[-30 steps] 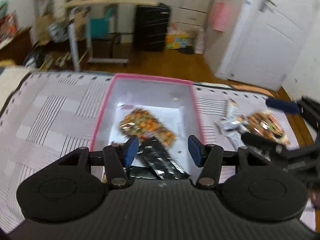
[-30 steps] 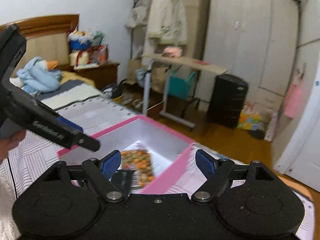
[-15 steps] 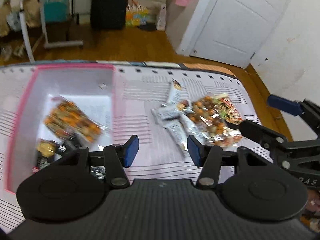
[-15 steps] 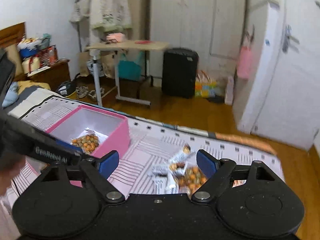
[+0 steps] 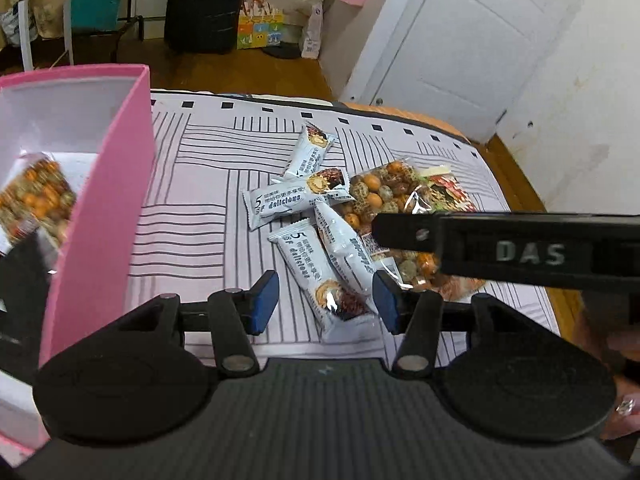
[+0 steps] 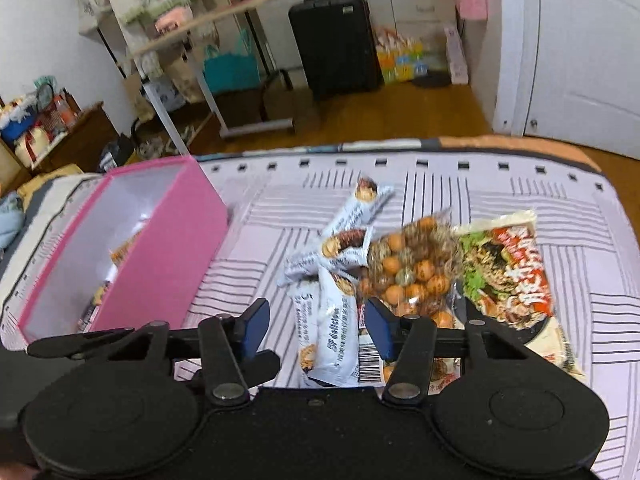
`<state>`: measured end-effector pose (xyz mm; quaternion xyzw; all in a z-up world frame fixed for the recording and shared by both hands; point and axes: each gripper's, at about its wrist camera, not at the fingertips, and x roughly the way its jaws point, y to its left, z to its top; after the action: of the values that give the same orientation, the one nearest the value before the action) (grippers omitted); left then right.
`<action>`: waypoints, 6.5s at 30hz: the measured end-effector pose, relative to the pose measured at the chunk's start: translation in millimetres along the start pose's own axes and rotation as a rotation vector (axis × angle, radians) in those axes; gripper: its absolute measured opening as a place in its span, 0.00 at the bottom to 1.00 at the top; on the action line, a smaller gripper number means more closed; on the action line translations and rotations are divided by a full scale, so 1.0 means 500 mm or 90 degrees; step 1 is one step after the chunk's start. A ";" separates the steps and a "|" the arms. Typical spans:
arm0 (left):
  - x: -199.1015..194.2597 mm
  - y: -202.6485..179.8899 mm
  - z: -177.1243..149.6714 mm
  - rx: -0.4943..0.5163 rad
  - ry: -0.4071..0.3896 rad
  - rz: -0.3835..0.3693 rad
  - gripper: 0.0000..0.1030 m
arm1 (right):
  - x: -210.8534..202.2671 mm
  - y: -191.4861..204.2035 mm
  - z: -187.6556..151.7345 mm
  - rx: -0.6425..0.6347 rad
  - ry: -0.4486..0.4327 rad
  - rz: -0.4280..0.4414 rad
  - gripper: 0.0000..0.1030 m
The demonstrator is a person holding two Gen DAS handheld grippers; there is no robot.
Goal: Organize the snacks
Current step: 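Grasp a white wafer bar with the left tool while the right tool grasps another, then carry both white wafer bars over the pink box with both tools, then open both tools to drop the wafer bars into the box, then grasp a white wafer bar with the left tool while the right tool grasps another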
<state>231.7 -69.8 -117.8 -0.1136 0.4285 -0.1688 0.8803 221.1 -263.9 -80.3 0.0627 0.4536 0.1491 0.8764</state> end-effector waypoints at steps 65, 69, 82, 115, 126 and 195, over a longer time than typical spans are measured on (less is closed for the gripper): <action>-0.060 0.010 -0.025 0.047 0.145 0.009 0.24 | -0.027 0.030 -0.065 -0.019 0.080 -0.031 0.23; -0.104 0.014 -0.042 0.036 0.156 -0.018 0.24 | -0.056 0.045 -0.088 -0.010 0.094 -0.018 0.23; -0.277 0.075 -0.081 0.031 0.136 -0.050 0.24 | -0.173 0.163 -0.124 -0.072 0.118 0.056 0.24; -0.250 0.407 0.066 -0.096 0.019 0.126 0.24 | 0.088 0.425 0.108 -0.238 0.042 0.178 0.24; -0.184 0.436 0.068 -0.100 0.057 0.160 0.50 | 0.165 0.421 0.101 -0.249 0.060 0.158 0.37; 0.281 0.007 0.188 0.359 0.241 0.000 0.27 | 0.322 -0.116 0.196 0.086 0.145 0.054 0.30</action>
<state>387.7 -116.9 -162.6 0.1674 0.5207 -0.2986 0.7821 400.1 -265.0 -162.7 0.1237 0.5561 0.1614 0.8059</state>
